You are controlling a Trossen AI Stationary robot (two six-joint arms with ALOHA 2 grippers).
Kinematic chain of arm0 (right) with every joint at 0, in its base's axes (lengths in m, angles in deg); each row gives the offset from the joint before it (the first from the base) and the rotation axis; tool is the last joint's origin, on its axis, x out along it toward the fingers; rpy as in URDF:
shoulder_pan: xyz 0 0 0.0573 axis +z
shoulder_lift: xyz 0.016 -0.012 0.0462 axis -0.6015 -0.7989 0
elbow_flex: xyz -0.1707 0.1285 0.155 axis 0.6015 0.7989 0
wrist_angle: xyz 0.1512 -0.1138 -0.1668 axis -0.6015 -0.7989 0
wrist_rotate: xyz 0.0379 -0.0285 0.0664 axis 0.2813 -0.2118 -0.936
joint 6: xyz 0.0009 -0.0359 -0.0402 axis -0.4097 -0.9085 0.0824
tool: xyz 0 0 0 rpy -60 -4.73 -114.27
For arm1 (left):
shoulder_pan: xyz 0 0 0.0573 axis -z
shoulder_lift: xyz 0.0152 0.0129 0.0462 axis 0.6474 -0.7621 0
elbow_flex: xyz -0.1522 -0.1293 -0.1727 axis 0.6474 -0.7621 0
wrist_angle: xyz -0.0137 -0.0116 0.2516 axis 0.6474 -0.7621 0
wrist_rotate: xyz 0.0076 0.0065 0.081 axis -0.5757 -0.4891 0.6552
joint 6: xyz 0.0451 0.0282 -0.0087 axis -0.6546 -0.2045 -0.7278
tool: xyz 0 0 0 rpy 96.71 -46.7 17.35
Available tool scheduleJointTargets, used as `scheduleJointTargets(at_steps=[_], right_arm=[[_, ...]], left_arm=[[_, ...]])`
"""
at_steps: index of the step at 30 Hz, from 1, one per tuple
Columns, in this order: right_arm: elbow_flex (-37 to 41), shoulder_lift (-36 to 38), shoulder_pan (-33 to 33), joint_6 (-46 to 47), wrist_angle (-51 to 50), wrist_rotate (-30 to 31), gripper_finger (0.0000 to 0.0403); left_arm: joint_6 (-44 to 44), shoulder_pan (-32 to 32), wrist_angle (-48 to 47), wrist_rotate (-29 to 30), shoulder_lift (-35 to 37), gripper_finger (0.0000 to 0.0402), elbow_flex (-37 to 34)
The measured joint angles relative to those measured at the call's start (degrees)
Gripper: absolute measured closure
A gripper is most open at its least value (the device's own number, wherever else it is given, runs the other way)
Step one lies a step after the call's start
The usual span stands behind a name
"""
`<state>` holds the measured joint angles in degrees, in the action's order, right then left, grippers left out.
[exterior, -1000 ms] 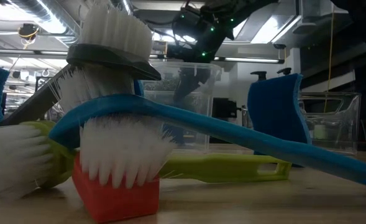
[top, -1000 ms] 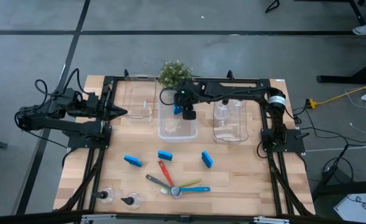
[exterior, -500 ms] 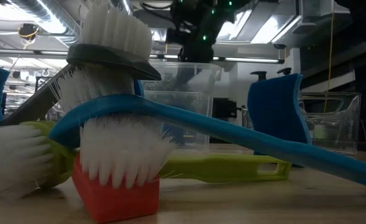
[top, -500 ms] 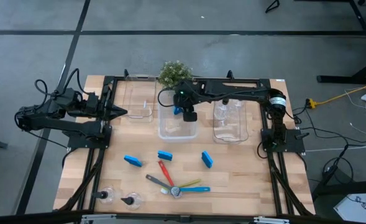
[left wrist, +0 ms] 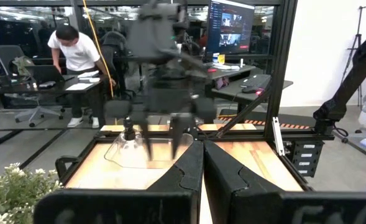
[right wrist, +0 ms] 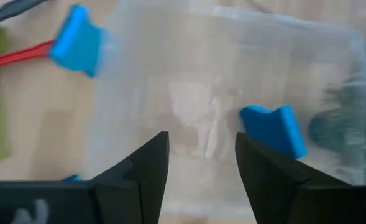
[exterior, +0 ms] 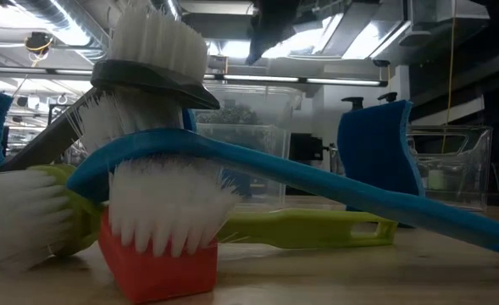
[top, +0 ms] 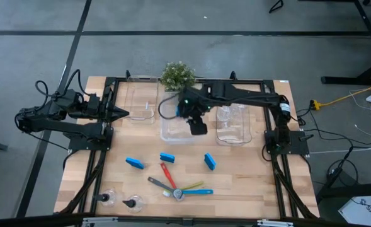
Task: Pick & Place Kitchen Sink Supplies
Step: Put the blue sponge into the middle transparent bin
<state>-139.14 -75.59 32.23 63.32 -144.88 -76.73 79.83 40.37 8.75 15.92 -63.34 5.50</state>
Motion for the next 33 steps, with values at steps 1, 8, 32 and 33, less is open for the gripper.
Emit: scheduleJointTargets(at_steps=[1,8,32,33], right_arm=[[-0.1,0.0,0.9,0.9,-0.8,0.0,0.0219],[1.2,0.0,6.8,6.1,-8.0,-5.8,0.0219],[1.3,0.0,28.8,34.8,-20.9,-4.7,0.0219],[1.3,0.0,29.4,36.8,-20.9,-4.0,0.0219]], left_arm=[[0.0,0.0,0.0,0.0,0.0,0.0395,0.0],[0.0,0.0,0.0,0.0,0.0,0.0396,0.0],[0.0,0.0,0.0,0.0,0.0,0.0396,0.0],[0.0,0.0,0.0,0.0,0.0,0.0395,0.0]])
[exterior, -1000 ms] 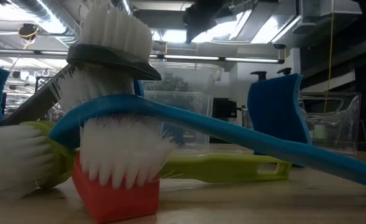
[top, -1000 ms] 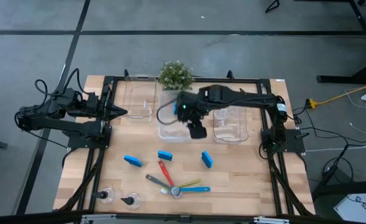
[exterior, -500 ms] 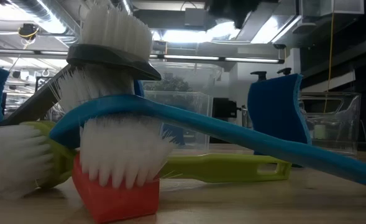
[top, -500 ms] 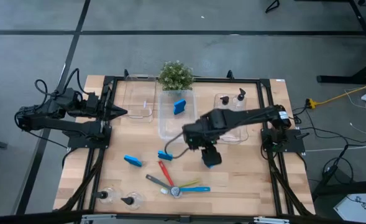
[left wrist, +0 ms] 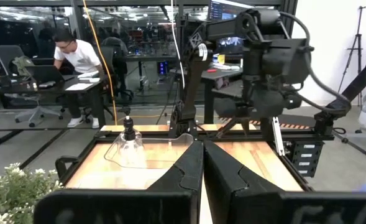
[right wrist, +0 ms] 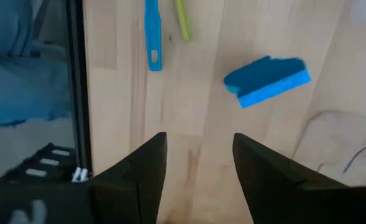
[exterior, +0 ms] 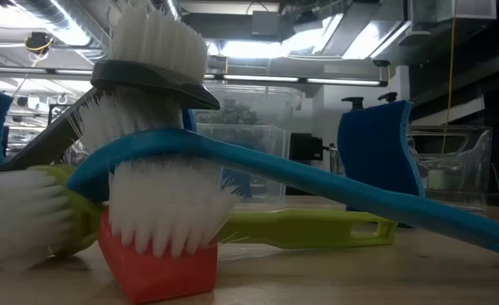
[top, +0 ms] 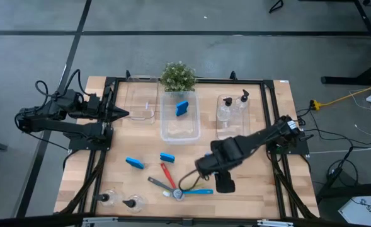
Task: Pick & Place Kitchen Sink Supplies
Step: Put the blue sponge into the middle transparent bin
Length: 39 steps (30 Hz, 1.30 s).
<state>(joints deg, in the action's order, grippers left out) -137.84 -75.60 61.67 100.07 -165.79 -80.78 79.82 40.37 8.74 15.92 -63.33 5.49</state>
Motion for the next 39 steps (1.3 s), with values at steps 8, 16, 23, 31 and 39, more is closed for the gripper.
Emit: scheduleJointTargets(at_steps=[8,16,23,31,39], right_arm=[[0.0,0.0,3.4,19.1,1.7,11.4,0.0219],[0.0,0.0,5.1,32.3,1.5,20.2,0.0219],[0.0,0.0,5.3,33.4,1.5,20.8,0.0219],[0.0,0.0,7.0,34.8,1.5,27.1,0.0219],[4.0,0.0,10.3,42.1,2.4,33.1,0.0219]], left_arm=[[0.0,0.0,0.0,0.0,0.0,0.0395,0.0],[0.0,0.0,0.0,0.0,0.0,0.0396,0.0],[0.0,0.0,0.0,0.0,0.0,0.0395,0.0],[0.0,0.0,0.0,0.0,0.0,0.0395,0.0],[0.0,0.0,0.0,0.0,0.0,0.0396,0.0]])
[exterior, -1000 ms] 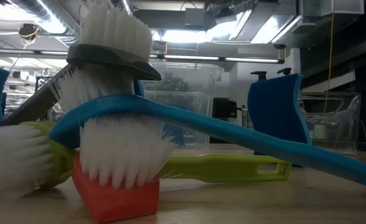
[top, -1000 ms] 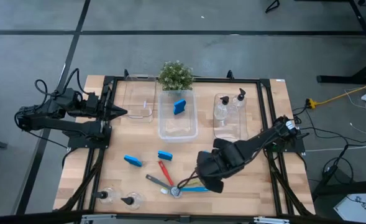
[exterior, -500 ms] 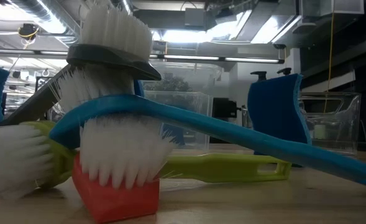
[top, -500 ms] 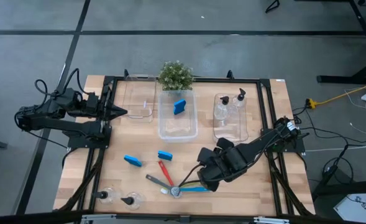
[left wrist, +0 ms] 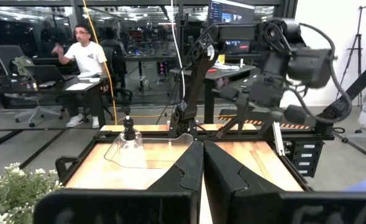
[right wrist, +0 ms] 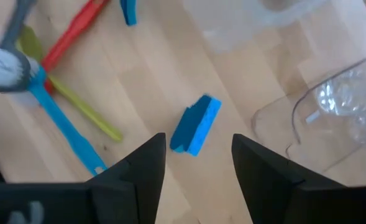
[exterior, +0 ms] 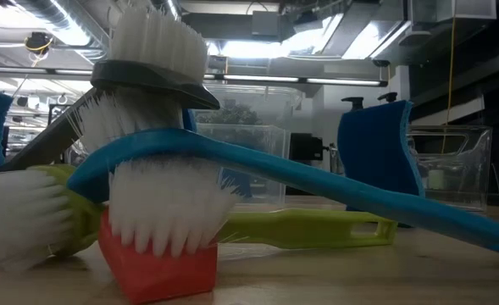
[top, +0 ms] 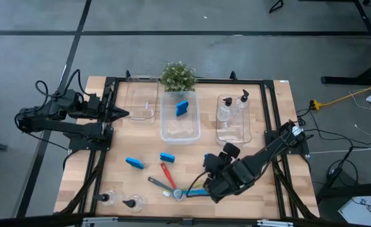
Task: Pick & Place Kitchen Sink Supplies
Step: Put the blue sponge into the middle transparent bin
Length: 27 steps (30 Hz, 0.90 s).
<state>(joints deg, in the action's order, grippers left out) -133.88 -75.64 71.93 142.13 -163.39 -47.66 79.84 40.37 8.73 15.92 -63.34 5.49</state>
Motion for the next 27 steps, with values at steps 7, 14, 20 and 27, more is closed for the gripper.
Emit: scheduleJointTargets(at_steps=[7,14,20,27], right_arm=[[9.0,0.0,2.6,5.9,3.5,0.0,0.0219],[16.5,0.0,3.1,13.7,7.4,0.2,0.0219],[21.1,0.0,3.1,15.3,13.4,2.9,0.0219],[22.3,0.0,3.1,15.3,15.4,4.3,0.0219]], left_arm=[[0.0,0.0,0.0,0.0,0.0,0.0395,0.0],[0.0,0.0,0.0,0.0,0.0,0.0395,0.0],[0.0,0.0,0.0,0.0,0.0,0.0395,0.0],[0.0,0.0,0.0,0.0,0.0,0.0396,0.0]])
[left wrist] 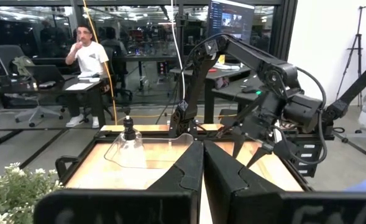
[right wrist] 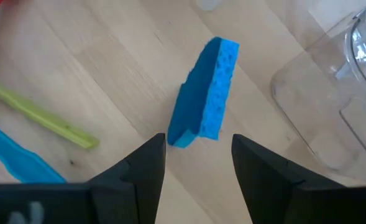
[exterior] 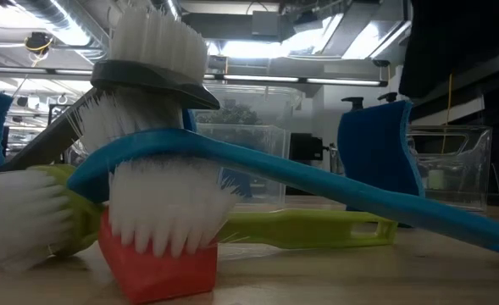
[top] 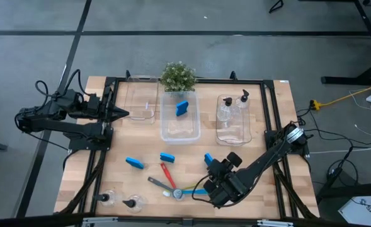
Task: Pick & Place Kitchen Sink Supplies
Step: Put the blue sponge into the middle transparent bin
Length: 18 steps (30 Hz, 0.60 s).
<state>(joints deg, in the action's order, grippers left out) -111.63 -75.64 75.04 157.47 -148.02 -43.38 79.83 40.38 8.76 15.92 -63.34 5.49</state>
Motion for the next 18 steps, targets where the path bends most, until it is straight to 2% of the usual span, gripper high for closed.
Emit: scheduleJointTargets(at_steps=[8,13,18], right_arm=[[4.2,0.0,-1.4,-1.3,5.0,0.6,0.0219],[4.9,0.0,-1.6,-3.1,6.0,3.0,0.0221],[4.9,0.0,-1.7,-5.8,7.2,3.0,0.0259]], left_arm=[[0.0,0.0,0.0,0.0,0.0,0.0395,0.0],[0.0,0.0,0.0,0.0,0.0,0.0396,0.0],[0.0,0.0,0.0,0.0,0.0,0.0396,0.0]])
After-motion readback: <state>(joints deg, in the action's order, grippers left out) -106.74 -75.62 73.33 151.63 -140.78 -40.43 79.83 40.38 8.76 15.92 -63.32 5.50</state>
